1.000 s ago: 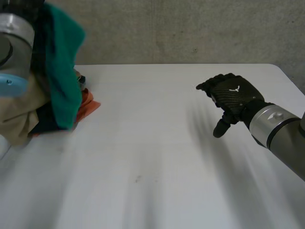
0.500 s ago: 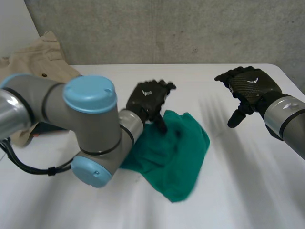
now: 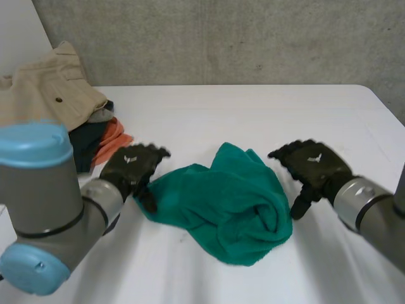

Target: Fold the laundry.

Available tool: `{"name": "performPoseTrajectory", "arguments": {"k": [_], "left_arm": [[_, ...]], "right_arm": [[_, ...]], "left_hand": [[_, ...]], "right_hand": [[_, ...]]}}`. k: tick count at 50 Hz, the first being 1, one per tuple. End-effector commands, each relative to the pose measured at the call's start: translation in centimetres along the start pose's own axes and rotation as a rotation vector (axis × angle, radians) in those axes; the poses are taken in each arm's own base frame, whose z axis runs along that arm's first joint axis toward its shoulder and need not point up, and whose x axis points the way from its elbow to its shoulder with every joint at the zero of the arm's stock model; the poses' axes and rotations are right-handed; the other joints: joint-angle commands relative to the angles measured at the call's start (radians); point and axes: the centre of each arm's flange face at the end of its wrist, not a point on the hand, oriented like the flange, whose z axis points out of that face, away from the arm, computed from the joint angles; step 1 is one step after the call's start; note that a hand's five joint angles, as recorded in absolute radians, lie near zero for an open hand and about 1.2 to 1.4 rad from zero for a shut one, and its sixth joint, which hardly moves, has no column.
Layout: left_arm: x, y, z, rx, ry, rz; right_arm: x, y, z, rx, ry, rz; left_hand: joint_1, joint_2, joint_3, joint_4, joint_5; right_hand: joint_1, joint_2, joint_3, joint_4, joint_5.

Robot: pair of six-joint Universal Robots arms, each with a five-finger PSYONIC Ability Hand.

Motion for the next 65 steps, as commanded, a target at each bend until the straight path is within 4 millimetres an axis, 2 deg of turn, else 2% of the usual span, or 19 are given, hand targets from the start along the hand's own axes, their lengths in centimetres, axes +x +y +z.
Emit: {"name": "performPoseTrajectory", "arguments": {"k": [1,5,10,21,33,34,38,39,40,42,45,50,51,55,56,59,60,62,65], "left_arm": [[0.2,3.2,1.0,-0.044,0.029,0.138],[0.4,3.7,1.6,-0.019,0.043,0.170],[0.2,3.9,2.8,0.014,0.030,0.176],[-0.2,5.0,4.9,0.027,0.015,0.180],[-0.2,5.2,5.5,0.022,0.016,0.300],[-0.2,5.2,5.5,0.019,0.016,0.306],[-0.1,5.5,5.6,0.007,0.019,0.315],[-0.1,5.4,5.6,0.012,0.010,0.319],[0.0,5.3,5.7,0.016,0.009,0.320],[0.0,4.5,5.8,0.038,0.003,0.315],[0.1,3.7,5.7,0.063,0.001,0.312],[-0.3,-1.2,3.4,0.196,-0.025,0.295],[-0.2,-1.7,3.0,0.212,-0.024,0.287],[-0.2,-3.6,1.3,0.274,-0.020,0.233],[-0.2,-3.8,1.1,0.281,-0.019,0.221],[-0.3,-3.3,0.8,0.260,-0.016,0.196],[-0.2,-2.5,0.7,0.232,-0.008,0.196],[-0.2,-1.7,0.5,0.201,0.000,0.193],[-0.1,0.4,0.3,0.131,0.022,0.184]], "right_arm": [[-2.1,1.9,0.3,0.018,-0.007,-0.018],[-2.8,3.3,1.0,0.001,0.004,-0.019],[-3.6,3.8,1.5,0.013,0.001,-0.028],[-4.1,4.9,2.2,0.005,-0.005,-0.029],[-3.9,5.1,2.8,0.009,0.003,-0.040],[-3.9,5.1,2.8,0.007,0.004,-0.041],[-3.7,4.9,3.0,0.017,0.009,-0.042],[-3.6,4.9,3.0,0.019,0.012,-0.042],[-3.4,4.7,3.2,0.028,0.019,-0.044],[-3.1,4.4,3.4,0.040,0.028,-0.044],[-2.8,3.6,3.7,0.067,0.033,-0.049],[-1.8,1.5,4.0,0.118,0.058,-0.075],[-1.3,0.2,4.0,0.156,0.072,-0.099],[-0.3,-2.8,3.9,0.248,0.104,-0.151],[-0.3,-3.3,3.9,0.267,0.105,-0.161],[0.1,-4.7,4.3,0.304,0.124,-0.177],[0.2,-4.6,4.6,0.300,0.124,-0.176],[-0.2,-3.0,6.1,0.250,0.103,-0.165],[-0.8,-1.1,7.2,0.190,0.080,-0.153]], "left_hand": [[0.154,0.145,0.147,0.144,0.141],[0.251,0.242,0.244,0.241,0.238],[0.383,0.374,0.376,0.373,0.370],[0.389,0.380,0.382,0.379,0.376],[0.413,0.404,0.405,0.402,0.399],[0.462,0.453,0.455,0.452,0.449],[1.145,1.135,1.137,1.134,1.131],[1.146,1.137,1.139,1.136,1.133],[1.146,1.137,1.139,1.136,1.133],[1.146,1.137,1.139,1.136,1.133],[1.146,1.137,1.139,1.136,1.133],[1.146,1.137,1.139,1.136,1.133],[1.146,1.137,1.139,1.136,1.133],[1.146,1.137,1.139,1.136,1.133],[1.146,1.137,1.139,1.136,1.133],[0.404,0.394,0.396,0.393,0.390],[0.253,0.244,0.246,0.243,0.240],[0.248,0.239,0.241,0.238,0.235],[0.248,0.239,0.241,0.238,0.235]], "right_hand": [[-0.047,-0.036,-0.032,-0.032,-0.040],[0.053,0.064,0.068,0.068,0.059],[0.200,0.211,0.215,0.214,0.206],[0.332,0.343,0.347,0.347,0.338],[0.438,0.449,0.453,0.452,0.444],[0.446,0.458,0.462,0.461,0.453],[0.648,0.660,0.664,0.663,0.655],[0.713,0.724,0.728,0.728,0.719],[0.911,0.923,0.927,0.926,0.918],[1.153,1.164,1.168,1.168,1.159],[1.174,1.185,1.189,1.188,1.180],[1.174,1.185,1.189,1.188,1.180],[1.174,1.185,1.189,1.188,1.180],[1.174,1.185,1.189,1.188,1.180],[1.174,1.185,1.189,1.188,1.180],[1.174,1.185,1.189,1.188,1.180],[1.174,1.185,1.189,1.188,1.180],[1.174,1.185,1.189,1.188,1.180],[1.174,1.185,1.189,1.188,1.180]]}}
